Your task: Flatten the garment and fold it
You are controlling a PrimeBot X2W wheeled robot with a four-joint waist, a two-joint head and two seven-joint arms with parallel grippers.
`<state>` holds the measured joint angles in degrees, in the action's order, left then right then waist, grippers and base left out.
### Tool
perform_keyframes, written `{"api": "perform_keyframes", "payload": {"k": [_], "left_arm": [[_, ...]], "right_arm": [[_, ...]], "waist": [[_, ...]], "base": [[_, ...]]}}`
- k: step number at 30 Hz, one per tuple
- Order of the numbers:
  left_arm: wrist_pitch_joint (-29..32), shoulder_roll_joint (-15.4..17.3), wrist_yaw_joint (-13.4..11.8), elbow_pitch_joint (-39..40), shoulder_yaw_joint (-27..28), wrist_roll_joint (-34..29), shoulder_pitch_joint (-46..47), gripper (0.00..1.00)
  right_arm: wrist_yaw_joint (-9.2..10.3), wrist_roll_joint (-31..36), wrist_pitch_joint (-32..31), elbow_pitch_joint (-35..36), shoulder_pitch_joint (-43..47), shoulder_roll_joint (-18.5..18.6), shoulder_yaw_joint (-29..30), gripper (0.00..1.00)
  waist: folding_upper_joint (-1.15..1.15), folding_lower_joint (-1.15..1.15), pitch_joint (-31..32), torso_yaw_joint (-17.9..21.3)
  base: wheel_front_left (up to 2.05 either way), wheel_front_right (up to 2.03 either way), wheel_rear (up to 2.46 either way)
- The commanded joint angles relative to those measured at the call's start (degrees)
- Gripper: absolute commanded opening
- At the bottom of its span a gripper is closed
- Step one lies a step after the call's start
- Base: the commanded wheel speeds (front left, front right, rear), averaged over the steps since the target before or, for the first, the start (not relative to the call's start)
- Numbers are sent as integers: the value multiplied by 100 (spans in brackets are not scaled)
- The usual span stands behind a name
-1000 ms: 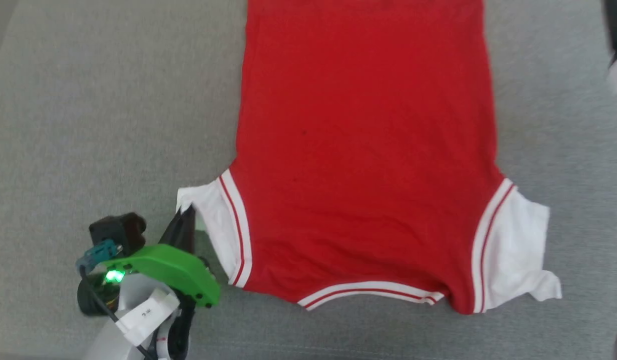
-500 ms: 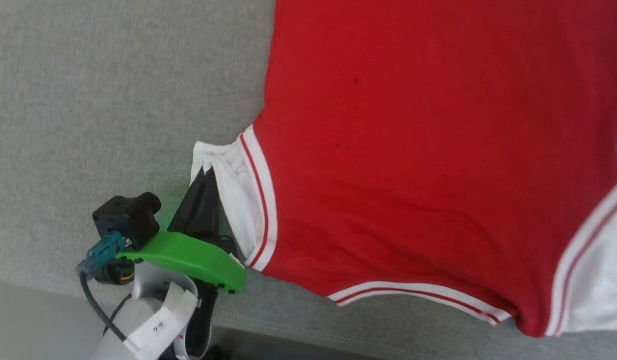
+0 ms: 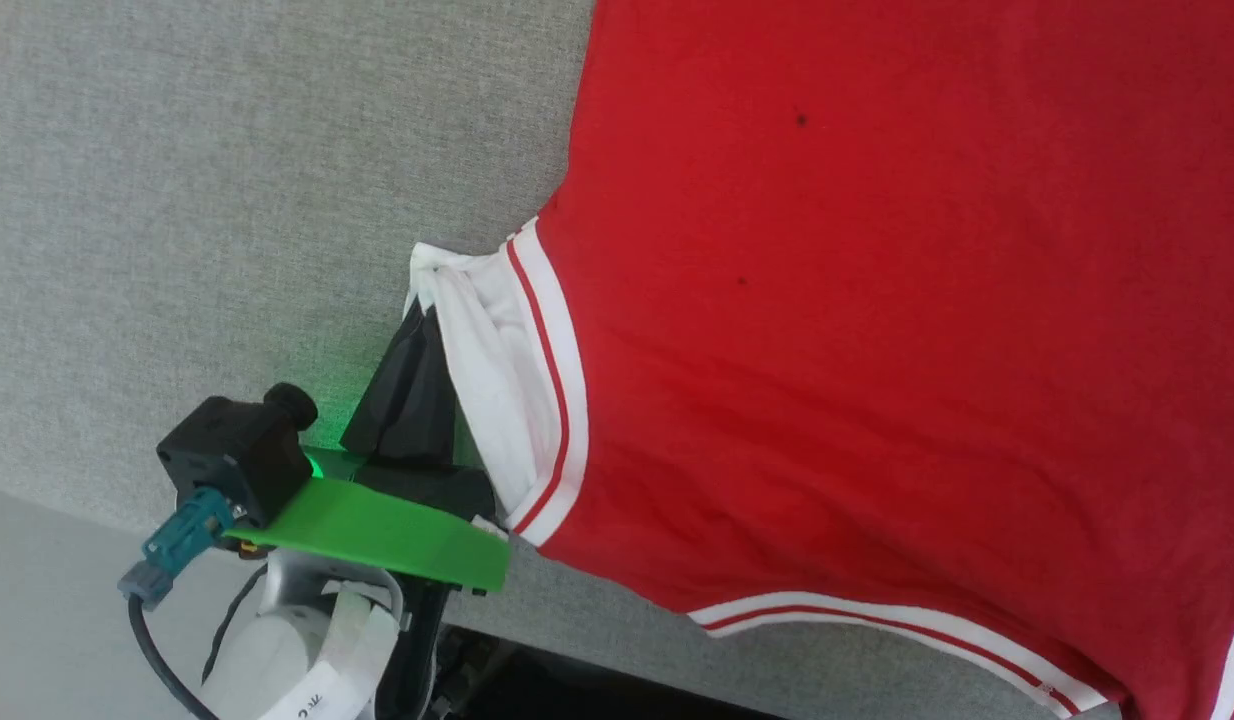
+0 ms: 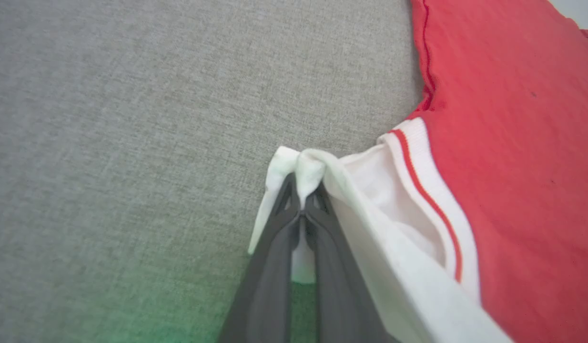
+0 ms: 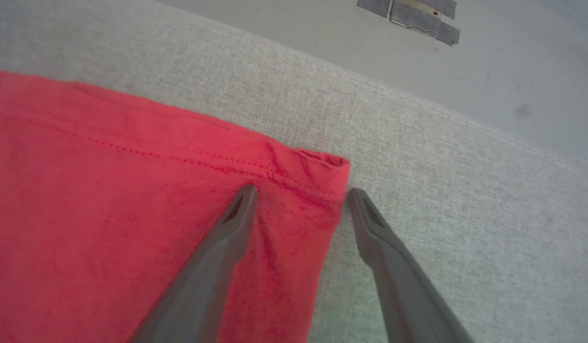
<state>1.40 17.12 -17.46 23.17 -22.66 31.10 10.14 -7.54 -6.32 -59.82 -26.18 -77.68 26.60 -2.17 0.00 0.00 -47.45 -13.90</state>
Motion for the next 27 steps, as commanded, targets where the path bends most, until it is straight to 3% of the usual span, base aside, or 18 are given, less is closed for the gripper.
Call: {"api": "perform_keyframes", "payload": {"k": [1, 2, 3, 10, 18, 27], "left_arm": [[127, 45, -106, -286, 1, 2, -20, 0], [130, 47, -101, -299, -4, 4, -14, 0], [131, 48, -98, -313, -7, 7, -8, 0], [138, 98, 25, -567, -16, 62, 133, 0], [200, 190, 155, -1045, 0, 133, 289, 0], [373, 304, 131, -1373, 54, 312, 49, 0]], "right_arm": [[5, -79, -259, -227, 334, -75, -106, 65], [5, -102, -359, -194, 352, -56, -99, 10], [5, -111, -424, -160, 369, -33, -104, 0], [5, -89, -174, 337, 343, -20, 176, 0], [5, -463, 578, 471, 623, -93, 282, 0], [5, -1180, 962, 860, 2257, 173, -59, 0]], "waist": [[0, 0, -14, 18], [0, 0, -1, 34], [0, 0, 13, 46], [0, 0, 384, 259], [0, 0, 1409, 767], [0, 0, 2548, 1524]], "base": [[0, 0, 0], [0, 0, 0], [0, 0, 0], [0, 0, 0], [0, 0, 0], [0, 0, 0]]}}
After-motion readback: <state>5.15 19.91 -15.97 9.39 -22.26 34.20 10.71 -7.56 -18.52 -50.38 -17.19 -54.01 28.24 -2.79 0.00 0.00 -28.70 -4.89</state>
